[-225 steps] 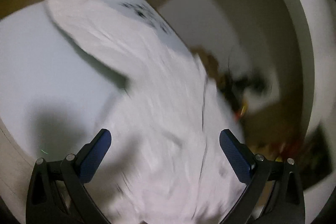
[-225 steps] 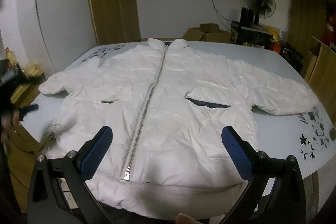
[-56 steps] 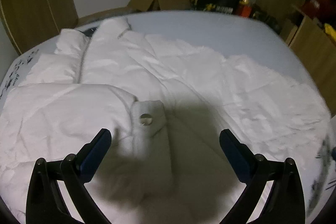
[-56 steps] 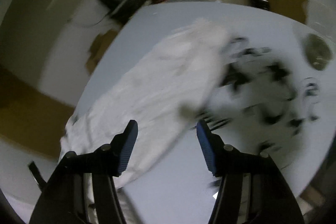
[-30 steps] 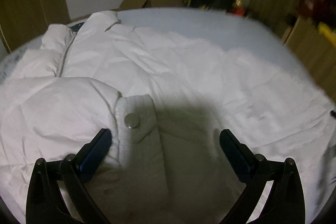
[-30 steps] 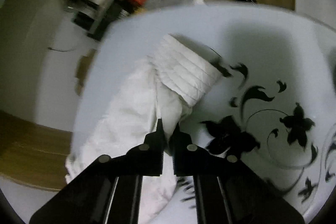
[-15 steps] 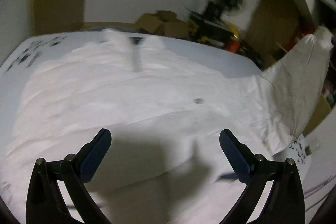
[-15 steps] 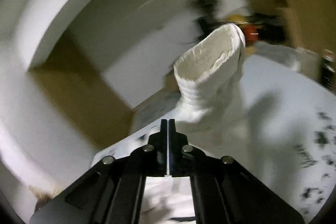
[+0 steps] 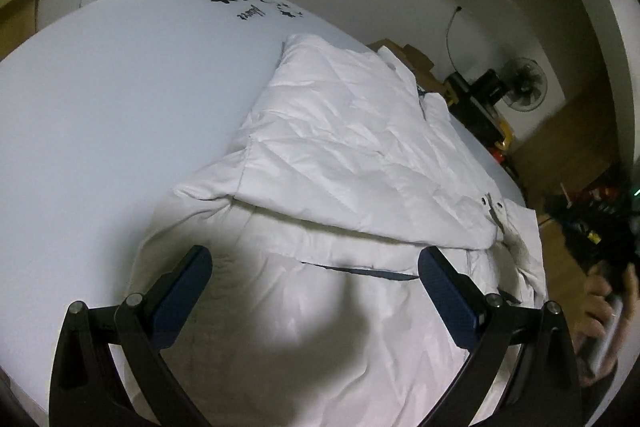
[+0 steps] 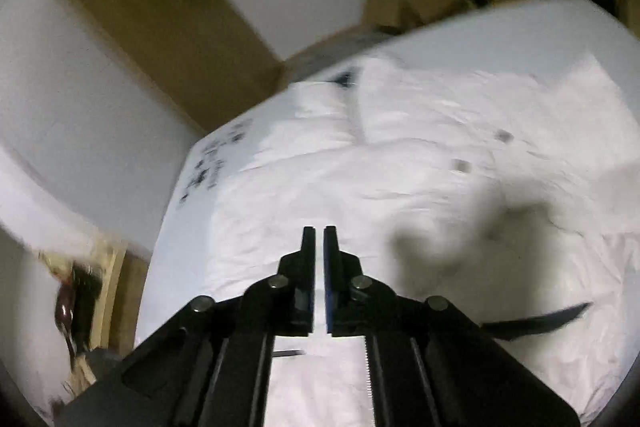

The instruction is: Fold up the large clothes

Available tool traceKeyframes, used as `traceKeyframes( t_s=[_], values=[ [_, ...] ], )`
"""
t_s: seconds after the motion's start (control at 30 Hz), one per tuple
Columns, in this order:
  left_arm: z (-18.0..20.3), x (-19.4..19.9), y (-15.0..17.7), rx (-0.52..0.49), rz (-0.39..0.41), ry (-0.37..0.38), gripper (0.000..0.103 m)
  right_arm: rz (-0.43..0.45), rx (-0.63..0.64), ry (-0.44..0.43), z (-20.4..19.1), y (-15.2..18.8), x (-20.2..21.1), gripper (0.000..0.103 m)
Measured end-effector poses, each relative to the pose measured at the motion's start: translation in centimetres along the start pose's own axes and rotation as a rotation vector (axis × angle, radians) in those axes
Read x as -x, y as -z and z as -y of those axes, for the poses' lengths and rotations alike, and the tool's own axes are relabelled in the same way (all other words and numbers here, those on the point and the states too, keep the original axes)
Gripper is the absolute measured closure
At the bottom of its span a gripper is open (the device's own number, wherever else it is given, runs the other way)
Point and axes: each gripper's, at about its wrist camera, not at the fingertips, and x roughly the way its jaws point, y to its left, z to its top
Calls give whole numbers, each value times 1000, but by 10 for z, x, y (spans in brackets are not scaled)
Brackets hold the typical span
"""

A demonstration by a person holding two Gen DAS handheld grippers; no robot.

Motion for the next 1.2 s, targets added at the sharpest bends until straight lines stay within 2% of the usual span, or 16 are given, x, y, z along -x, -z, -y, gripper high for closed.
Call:
traceKeyframes(
  t_s=[0.03, 0.13, 0.17, 0.2, 0.27, 0.3, 0.37, 0.43, 0.53, 0.6, 0.7, 0.8, 0.87, 0.97, 1.0, 1.2],
  values=[
    [1, -1, -1, -3, -1, 9, 0, 6, -37, 40, 24, -7, 7, 84],
    [8, -9, -3, -16, -5, 21, 0, 80, -146, 124, 80, -36, 38, 47],
    [10, -11, -2, -15, -9, 30, 0, 99, -179, 153, 98, -46, 47, 21],
    [14, -14, -2, -13, -17, 44, 0, 106, -213, 146, 109, -47, 53, 13],
    [24, -22, 0, -21, -31, 52, 0, 67, -243, 113, 121, -52, 50, 13],
    [28, -24, 1, -31, -37, 53, 0, 38, -232, 95, 123, -53, 45, 13],
    [34, -27, 5, -46, -49, 49, 0, 3, -150, 135, 115, -48, 34, 15],
    [36, -29, 10, -51, -61, 40, 0, 1, 24, 274, 95, -40, 23, 17],
    [34, -29, 16, -52, -69, 32, 0, 31, 410, 557, 60, -26, 0, 18],
    [31, -28, 19, -44, -69, 29, 0, 8, 568, 673, 59, -20, -18, 22],
    [27, -26, 24, -26, -65, 32, 0, -125, 675, 649, 62, -17, -47, 38],
    [25, -24, 26, -21, -67, 33, 0, -229, 802, 693, 64, -12, -79, 39],
    [25, -23, 26, -18, -71, 35, 0, -255, 859, 718, 67, -8, -94, 40],
    [23, -23, 27, -16, -76, 33, 0, -265, 882, 759, 72, -8, -102, 81],
    [22, -23, 27, -15, -78, 34, 0, -256, 874, 769, 73, -11, -100, 89],
    [18, -24, 25, 5, -75, 49, 0, -111, 625, 645, 63, -52, -42, 95]
  ],
)
